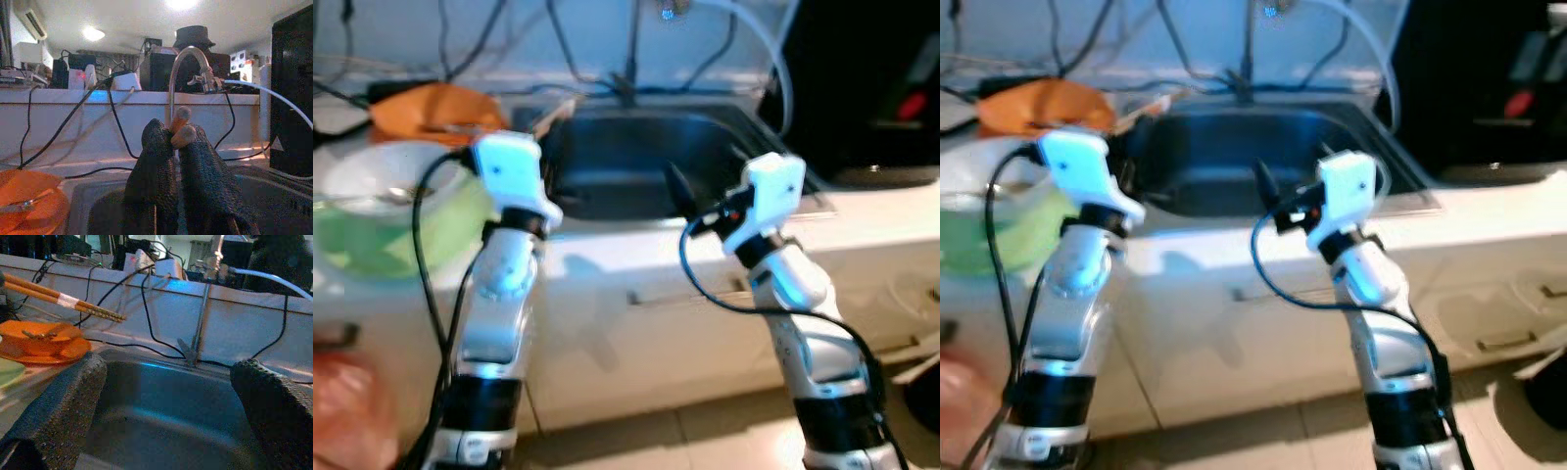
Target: Kitchen organization
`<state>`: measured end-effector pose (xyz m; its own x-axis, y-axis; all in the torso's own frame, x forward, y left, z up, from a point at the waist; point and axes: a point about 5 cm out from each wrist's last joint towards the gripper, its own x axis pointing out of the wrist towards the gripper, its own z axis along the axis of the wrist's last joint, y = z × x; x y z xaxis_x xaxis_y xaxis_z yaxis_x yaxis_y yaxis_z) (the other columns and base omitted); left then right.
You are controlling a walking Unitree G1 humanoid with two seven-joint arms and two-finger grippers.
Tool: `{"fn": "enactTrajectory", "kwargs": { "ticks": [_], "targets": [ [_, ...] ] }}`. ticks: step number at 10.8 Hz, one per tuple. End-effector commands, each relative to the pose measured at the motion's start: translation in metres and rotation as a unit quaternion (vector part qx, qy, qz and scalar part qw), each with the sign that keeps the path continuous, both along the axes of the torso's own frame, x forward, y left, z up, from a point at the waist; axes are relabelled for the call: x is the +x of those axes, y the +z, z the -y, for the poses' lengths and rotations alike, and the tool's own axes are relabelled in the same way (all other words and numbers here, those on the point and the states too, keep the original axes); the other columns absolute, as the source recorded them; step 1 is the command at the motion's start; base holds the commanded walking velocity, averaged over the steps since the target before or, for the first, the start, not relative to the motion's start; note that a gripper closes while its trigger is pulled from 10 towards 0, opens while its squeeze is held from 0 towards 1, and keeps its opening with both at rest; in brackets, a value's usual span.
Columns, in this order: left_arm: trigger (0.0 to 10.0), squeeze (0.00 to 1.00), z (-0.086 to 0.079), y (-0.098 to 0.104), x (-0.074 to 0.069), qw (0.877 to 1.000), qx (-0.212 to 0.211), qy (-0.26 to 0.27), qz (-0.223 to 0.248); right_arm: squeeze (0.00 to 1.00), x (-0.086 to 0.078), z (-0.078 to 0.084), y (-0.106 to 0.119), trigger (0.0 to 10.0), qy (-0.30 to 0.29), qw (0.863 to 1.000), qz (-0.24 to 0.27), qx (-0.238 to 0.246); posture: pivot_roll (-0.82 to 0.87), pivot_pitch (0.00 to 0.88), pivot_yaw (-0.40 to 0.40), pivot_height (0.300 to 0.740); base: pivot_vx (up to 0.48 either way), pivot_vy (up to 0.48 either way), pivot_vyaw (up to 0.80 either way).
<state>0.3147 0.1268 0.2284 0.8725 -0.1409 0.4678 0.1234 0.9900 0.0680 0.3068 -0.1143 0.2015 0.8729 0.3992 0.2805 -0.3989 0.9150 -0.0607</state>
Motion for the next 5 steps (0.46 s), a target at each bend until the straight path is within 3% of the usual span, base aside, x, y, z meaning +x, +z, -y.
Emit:
{"fn": "enactTrajectory", "kwargs": {
  "ticks": [1,2,5],
  "targets": [
    [0.0,0.00,-0.0045,0.0034,-0.0010,1.000,0.000,0.008,0.006,0.00,0.0000,-0.0026,0.0041,10.0,0.002,1.000,0.006,-0.002,-0.01,0.034,-0.062,0.740,0.000,0.000,0.00],
    [0.0,0.00,-0.0056,0.0043,-0.0011,1.000,-0.002,0.016,0.008,0.00,-0.0012,-0.0031,0.0053,10.0,0.007,1.000,0.011,-0.001,-0.01,0.034,-0.062,0.740,0.000,0.000,0.00],
    [0.0,0.00,-0.0104,0.0059,0.0003,1.000,-0.003,0.029,0.006,0.00,-0.0016,-0.0027,0.0043,10.0,0.005,1.000,0.010,-0.005,-0.01,0.033,-0.059,0.740,0.000,0.000,0.68]
  ]
}}
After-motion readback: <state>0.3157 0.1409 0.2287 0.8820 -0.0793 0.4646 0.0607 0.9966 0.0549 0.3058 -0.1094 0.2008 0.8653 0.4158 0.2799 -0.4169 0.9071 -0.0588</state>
